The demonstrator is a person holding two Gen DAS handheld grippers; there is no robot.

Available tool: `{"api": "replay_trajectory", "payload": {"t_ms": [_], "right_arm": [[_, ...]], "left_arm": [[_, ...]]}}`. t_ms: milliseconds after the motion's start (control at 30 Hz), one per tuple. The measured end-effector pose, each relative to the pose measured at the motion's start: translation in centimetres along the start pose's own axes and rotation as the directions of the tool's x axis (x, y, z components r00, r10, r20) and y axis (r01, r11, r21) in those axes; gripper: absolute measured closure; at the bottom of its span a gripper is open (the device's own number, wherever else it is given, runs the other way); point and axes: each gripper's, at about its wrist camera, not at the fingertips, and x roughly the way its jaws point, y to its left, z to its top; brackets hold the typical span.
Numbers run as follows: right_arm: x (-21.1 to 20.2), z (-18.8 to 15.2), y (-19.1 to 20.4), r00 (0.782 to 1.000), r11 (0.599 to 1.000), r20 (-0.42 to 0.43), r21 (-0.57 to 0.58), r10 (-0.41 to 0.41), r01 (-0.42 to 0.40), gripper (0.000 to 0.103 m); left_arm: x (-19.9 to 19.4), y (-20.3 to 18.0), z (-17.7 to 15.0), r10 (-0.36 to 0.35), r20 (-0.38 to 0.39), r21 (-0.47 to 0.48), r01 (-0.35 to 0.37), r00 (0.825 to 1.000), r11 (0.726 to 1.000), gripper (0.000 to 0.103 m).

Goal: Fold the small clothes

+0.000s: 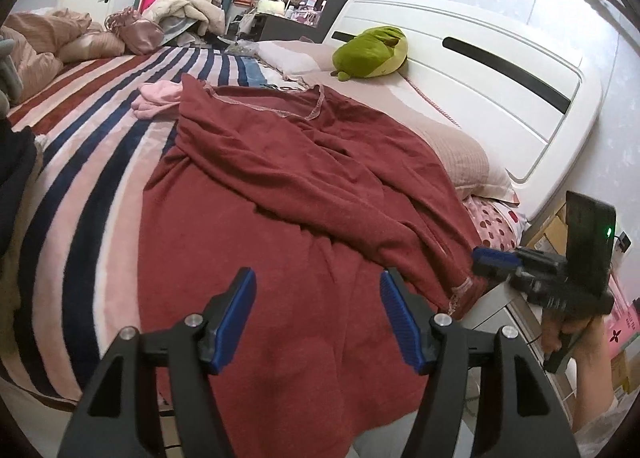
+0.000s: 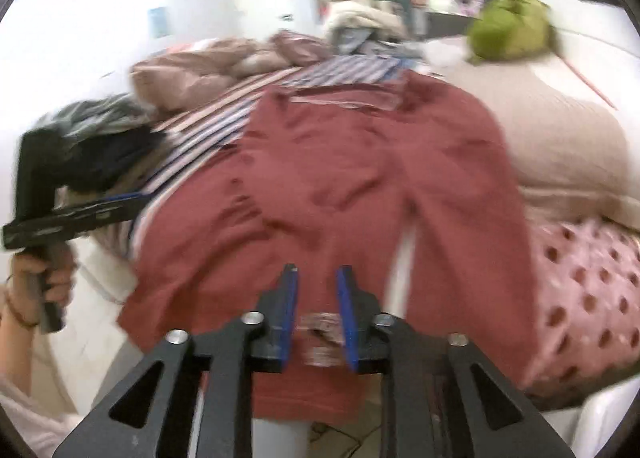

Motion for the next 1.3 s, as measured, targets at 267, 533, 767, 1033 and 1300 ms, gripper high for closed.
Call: {"api": "replay_trajectory", "payload": {"t_ms": [267, 533, 767, 1033, 1300], "right_arm": [[5.1, -1.0, 0.0, 0.985, 0.987, -0.065, -0.035, -0.159, 0.157, 0.1], [1.3, -0.7, -4.0, 0.978, 0.95, 0.091, 0.234, 0.189, -0.205, 0.102], [1.0, -1.4, -7.1, 0.916, 0.846, 0.203, 0.355, 0.345, -0.397, 0.103], [2.1, -2.1, -8.5, 0.933, 0.853, 0.158, 0.379, 0.323, -0.36, 0.103], [0.4, -1.5, -8.1, 0.907, 0.835, 0.194, 0.357, 0.374, -0.42, 0.103]], "left_arm": [[-0.1, -0.6, -0.1, 0.004, -0.006, 0.012, -0.004, 1.0, 1.0, 0.037], [4.3, 0.2, 0.7, -0.102, -0.083, -0.08, 0.096, 0.991, 0.992, 0.037], [10.3, 1.1, 2.8, -0.21, -0.063, -0.22, 0.192, 0.976, 0.957, 0.037], [12.7, 1.4, 3.9, -0.188, -0.071, -0.278, 0.162, 0.98, 0.947, 0.095], [7.3, 1.2, 4.1, -0.161, -0.116, -0.26, 0.126, 0.98, 0.957, 0.096]]}}
